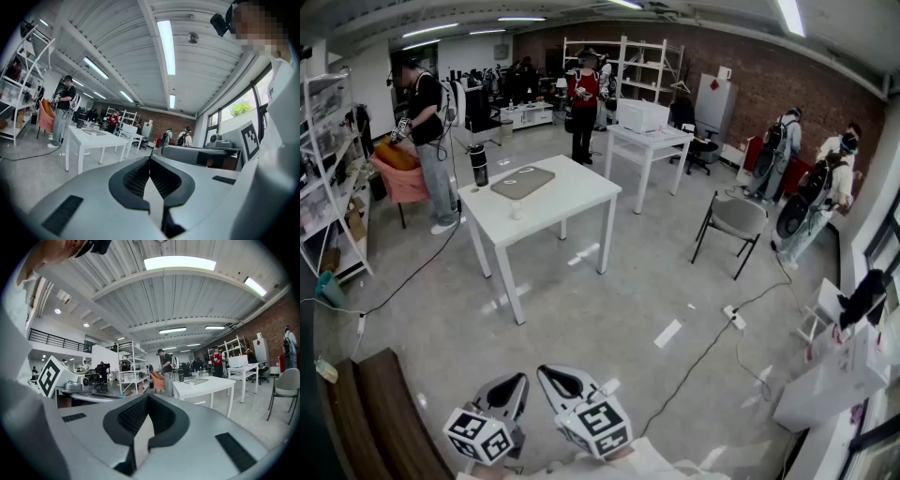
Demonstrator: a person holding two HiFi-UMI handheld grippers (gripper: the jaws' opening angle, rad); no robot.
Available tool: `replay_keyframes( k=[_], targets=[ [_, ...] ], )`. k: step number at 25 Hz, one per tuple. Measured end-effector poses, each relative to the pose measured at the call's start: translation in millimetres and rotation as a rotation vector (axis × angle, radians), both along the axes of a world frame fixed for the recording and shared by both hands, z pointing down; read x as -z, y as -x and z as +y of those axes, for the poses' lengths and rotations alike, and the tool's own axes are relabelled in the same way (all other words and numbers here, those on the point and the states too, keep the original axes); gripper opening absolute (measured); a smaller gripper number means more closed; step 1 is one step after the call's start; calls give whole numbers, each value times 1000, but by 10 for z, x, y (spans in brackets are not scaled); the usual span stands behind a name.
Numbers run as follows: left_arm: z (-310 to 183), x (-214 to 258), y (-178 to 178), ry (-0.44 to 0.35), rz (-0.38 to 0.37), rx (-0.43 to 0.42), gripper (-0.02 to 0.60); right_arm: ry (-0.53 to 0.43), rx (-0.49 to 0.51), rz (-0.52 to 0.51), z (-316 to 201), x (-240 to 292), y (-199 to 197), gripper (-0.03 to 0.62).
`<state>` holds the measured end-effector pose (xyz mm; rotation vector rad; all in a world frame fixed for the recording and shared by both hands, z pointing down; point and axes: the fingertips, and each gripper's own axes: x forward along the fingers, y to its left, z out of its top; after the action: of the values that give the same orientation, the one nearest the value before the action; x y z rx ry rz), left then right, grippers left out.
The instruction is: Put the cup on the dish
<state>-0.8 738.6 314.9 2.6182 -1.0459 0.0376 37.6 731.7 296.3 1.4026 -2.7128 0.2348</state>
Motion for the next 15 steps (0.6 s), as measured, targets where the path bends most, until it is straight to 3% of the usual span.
replay_keyframes(
  k=[6, 15],
  targets=[
    [-2, 0, 62, 12, -4, 4, 8, 22, 37, -3, 62, -4, 132, 12],
    [-58, 0, -26, 7, -3, -25, 8, 13, -1, 20, -28, -14, 30, 12]
  ],
)
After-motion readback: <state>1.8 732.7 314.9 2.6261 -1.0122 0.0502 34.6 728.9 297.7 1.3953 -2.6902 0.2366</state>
